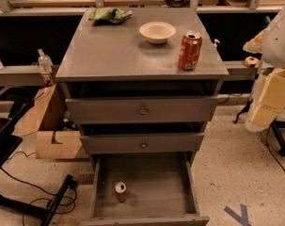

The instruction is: Pick orange can from bottom drawer and place on counter

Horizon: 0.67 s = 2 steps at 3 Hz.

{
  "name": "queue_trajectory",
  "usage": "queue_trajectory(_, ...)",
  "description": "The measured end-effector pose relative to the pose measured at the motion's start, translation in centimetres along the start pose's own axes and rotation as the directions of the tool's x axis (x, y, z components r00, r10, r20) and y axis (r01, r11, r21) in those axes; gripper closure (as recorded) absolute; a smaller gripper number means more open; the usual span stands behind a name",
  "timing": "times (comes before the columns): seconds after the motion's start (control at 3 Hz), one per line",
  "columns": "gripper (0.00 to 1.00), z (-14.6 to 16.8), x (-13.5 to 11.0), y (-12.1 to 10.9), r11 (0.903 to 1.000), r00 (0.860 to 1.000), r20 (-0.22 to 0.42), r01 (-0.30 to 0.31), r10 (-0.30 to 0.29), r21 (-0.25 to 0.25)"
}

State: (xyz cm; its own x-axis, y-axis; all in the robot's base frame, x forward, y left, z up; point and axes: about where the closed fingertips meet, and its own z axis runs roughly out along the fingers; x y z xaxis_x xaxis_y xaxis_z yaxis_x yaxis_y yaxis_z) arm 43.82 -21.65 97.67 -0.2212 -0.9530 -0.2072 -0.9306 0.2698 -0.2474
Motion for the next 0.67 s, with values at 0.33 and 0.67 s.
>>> queue_trajectory(0.33, 0.0, 0.0, 0.0, 0.0, 1.0, 1.0, 0.0, 0.0, 0.0, 0.0)
queue_trajectory(0.67, 0.0, 1.2, -0.4, 0.2, 1.0, 0.997, 0.077, 0.002, -0.002, -0.001)
